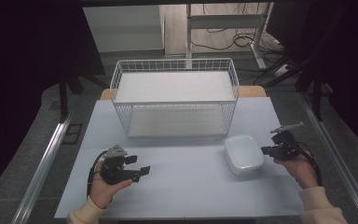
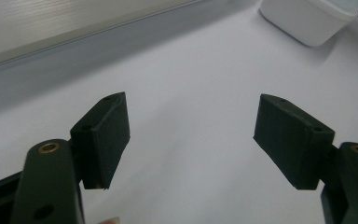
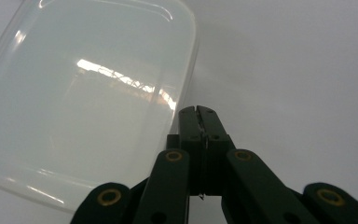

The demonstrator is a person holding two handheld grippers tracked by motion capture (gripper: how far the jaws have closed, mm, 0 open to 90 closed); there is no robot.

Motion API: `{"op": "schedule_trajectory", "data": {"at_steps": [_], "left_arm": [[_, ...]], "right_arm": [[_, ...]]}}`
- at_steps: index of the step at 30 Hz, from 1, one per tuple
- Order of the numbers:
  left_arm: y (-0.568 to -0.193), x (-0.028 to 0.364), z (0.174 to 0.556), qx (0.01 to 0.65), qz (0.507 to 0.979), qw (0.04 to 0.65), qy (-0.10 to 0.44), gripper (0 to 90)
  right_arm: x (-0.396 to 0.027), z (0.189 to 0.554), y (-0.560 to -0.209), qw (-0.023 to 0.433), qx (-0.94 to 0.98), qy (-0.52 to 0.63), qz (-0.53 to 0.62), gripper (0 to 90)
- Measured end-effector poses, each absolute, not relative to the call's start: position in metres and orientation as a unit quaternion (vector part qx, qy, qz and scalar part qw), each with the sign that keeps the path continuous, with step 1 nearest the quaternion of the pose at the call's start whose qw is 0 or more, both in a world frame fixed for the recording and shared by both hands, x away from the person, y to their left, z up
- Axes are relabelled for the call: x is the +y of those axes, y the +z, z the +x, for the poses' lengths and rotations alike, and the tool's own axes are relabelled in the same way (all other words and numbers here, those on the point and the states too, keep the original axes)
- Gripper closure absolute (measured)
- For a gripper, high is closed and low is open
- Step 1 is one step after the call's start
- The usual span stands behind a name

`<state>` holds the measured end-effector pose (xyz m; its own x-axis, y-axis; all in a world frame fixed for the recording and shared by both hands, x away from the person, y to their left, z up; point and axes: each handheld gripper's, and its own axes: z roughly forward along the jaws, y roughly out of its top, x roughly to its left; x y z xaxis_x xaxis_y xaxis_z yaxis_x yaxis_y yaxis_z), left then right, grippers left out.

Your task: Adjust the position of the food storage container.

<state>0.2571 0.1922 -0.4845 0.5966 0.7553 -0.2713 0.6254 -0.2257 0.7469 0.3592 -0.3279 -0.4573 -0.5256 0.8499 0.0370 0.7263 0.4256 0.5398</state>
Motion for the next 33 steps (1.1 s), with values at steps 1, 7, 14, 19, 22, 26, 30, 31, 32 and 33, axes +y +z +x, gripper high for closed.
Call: {"op": "schedule_trajectory", "data": {"at_steps": [1,7,14,19,22,26,30,31,32,33], "left_arm": [[-0.485,0.192,0.257,0.443,0.779,0.436,0.074,26.2],[-0.485,0.192,0.257,0.444,0.779,0.436,0.074,26.2],[-0.485,0.193,0.257,0.445,0.778,0.438,0.073,26.2],[-0.484,0.194,0.257,0.444,0.778,0.438,0.075,26.2],[-0.484,0.195,0.258,0.446,0.777,0.438,0.074,26.2],[-0.484,0.194,0.258,0.446,0.778,0.437,0.075,26.2],[-0.484,0.195,0.257,0.446,0.776,0.439,0.075,26.2],[-0.484,0.195,0.257,0.446,0.776,0.44,0.075,26.2],[-0.484,0.196,0.257,0.447,0.775,0.44,0.075,26.2],[-0.484,0.196,0.257,0.447,0.775,0.44,0.076,26.2]], "right_arm": [[-0.324,0.358,-0.458,0.119,0.838,0.253,0.468,89.1],[-0.303,0.357,-0.462,0.116,0.849,0.257,0.446,89.1],[-0.285,0.354,-0.463,0.11,0.858,0.26,0.429,89.1],[-0.27,0.35,-0.464,0.108,0.866,0.264,0.411,89.1],[-0.26,0.348,-0.464,0.106,0.87,0.267,0.4,89.1],[-0.245,0.346,-0.466,0.101,0.878,0.269,0.384,89.1],[-0.231,0.342,-0.466,0.099,0.885,0.273,0.364,89.1],[-0.227,0.34,-0.466,0.098,0.887,0.274,0.358,89.1],[-0.223,0.339,-0.465,0.097,0.889,0.273,0.354,89.1],[-0.22,0.337,-0.465,0.096,0.891,0.273,0.35,89.1]]}}
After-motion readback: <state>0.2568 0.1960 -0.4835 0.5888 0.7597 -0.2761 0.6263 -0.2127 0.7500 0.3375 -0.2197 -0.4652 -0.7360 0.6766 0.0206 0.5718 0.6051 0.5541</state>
